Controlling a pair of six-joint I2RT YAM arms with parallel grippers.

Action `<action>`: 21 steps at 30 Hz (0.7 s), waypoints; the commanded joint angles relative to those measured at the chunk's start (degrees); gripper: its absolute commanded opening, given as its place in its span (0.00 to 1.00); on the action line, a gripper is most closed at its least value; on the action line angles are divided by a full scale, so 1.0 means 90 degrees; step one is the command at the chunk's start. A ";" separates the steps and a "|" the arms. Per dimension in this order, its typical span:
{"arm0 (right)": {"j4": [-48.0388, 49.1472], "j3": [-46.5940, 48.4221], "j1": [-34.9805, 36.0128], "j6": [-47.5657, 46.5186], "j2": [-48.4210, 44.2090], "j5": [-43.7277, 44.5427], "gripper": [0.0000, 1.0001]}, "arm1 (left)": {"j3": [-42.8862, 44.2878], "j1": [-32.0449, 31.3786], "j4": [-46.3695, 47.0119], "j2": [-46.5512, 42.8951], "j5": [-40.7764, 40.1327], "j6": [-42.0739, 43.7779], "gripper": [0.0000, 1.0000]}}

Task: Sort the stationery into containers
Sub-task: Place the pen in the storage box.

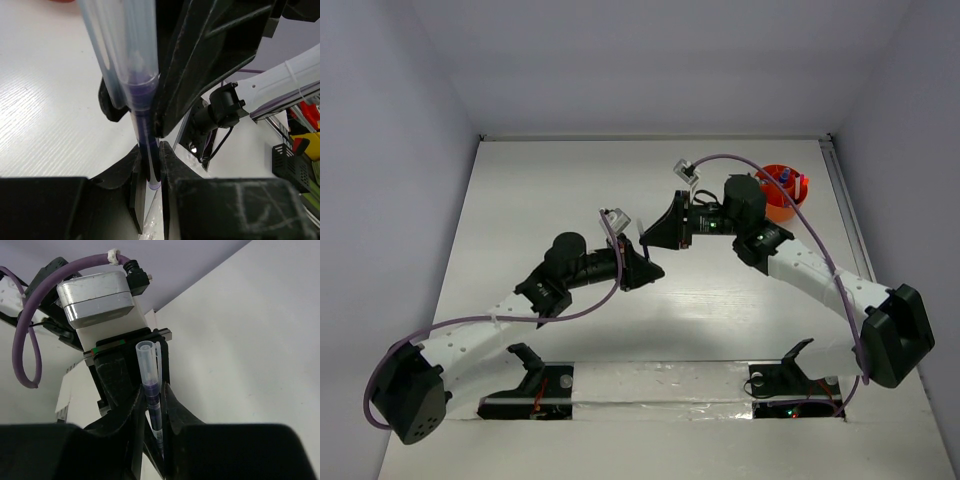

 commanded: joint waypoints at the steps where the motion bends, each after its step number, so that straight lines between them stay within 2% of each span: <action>1: 0.0292 0.0259 -0.0007 0.0008 -0.0078 -0.0037 0.17 | 0.0090 -0.0038 0.0460 -0.0012 0.0096 0.0028 0.00; 4: 0.0272 0.0239 -0.0007 -0.0051 -0.0127 0.0157 0.02 | 0.0129 -0.0038 0.0431 -0.0002 0.0047 0.0038 0.00; 5: 0.0263 0.0191 -0.0007 -0.0060 -0.0156 0.0294 0.00 | 0.0130 -0.0038 0.0431 -0.0012 0.0028 0.0047 0.00; 8: 0.0117 0.0113 -0.0007 -0.0206 -0.0351 0.0967 0.00 | 0.0091 -0.0038 0.0392 -0.0100 -0.0119 0.0077 0.21; 9: 0.0077 0.0083 -0.0007 -0.0255 -0.0419 0.1182 0.00 | 0.0071 -0.0038 0.0372 -0.0129 -0.0235 0.0106 0.38; 10: 0.0029 0.0044 -0.0161 -0.0285 -0.0488 0.1638 0.00 | 0.0061 -0.0038 0.0353 -0.0207 -0.0294 0.0116 0.47; 11: 0.0028 -0.0082 -0.0269 -0.0285 -0.0624 0.1865 0.00 | 0.0003 -0.0038 0.0314 -0.0246 -0.0382 0.0145 0.59; 15: 0.0048 -0.0327 -0.0952 -0.0207 -0.0908 0.2920 0.00 | -0.0095 -0.0097 0.0158 -0.0422 -0.0635 0.0262 0.81; 21: 0.0038 -0.0620 -0.2368 -0.0168 -0.1133 0.4248 0.00 | -0.0397 -0.0156 0.0352 -0.0705 -0.0900 0.0301 0.94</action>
